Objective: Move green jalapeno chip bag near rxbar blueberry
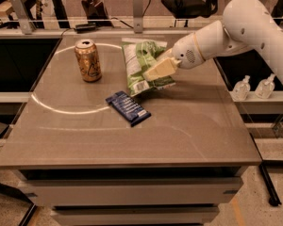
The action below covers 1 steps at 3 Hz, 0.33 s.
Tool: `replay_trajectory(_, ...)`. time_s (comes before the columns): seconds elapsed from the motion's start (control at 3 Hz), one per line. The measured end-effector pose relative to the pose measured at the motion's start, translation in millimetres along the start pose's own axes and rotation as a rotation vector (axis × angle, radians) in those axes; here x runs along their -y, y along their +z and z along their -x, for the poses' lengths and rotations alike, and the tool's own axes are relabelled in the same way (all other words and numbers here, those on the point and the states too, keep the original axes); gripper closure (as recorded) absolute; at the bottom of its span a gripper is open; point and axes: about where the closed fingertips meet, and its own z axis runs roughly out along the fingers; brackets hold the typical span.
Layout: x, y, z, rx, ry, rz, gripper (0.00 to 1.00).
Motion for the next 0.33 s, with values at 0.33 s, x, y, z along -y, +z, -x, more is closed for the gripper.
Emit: replay_trajectory(0.33,-17.8,6.4,-13.9,0.006,0.06,0.041,1.0)
